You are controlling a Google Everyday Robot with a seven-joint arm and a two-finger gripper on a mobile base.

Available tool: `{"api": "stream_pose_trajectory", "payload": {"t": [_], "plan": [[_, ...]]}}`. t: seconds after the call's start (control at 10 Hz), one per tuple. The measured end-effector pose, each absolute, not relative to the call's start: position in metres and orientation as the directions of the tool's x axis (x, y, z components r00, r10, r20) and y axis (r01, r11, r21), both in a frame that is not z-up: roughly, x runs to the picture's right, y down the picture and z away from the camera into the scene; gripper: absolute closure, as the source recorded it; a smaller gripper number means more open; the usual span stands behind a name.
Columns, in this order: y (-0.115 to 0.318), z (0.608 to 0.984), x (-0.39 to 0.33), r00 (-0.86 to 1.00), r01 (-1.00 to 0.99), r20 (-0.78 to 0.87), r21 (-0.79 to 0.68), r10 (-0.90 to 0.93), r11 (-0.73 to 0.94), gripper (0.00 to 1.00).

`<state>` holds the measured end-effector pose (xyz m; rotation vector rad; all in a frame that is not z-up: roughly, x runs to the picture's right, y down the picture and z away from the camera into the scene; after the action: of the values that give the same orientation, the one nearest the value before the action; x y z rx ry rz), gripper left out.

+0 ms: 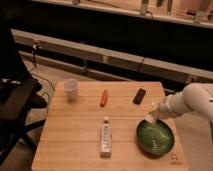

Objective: Place the white sponge in the ceramic bowl

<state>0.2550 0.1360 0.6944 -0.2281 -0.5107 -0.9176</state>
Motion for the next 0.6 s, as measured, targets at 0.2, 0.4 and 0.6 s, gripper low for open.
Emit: {"api": "stream_pose_trajectory", "payload": {"t": [0.2,0.4,0.6], "plan": [[0.148,0.698,0.259,0.511,0.806,0.539,-0.028,-0.670,0.592,0.20],[0.157,0.701,0.263,0.522,0.802,0.559,-0.066,-0.644,0.593,0.20],[0.159,0.706,0.264,0.536,0.798,0.549,-0.083,-0.641,0.597,0.29]]}}
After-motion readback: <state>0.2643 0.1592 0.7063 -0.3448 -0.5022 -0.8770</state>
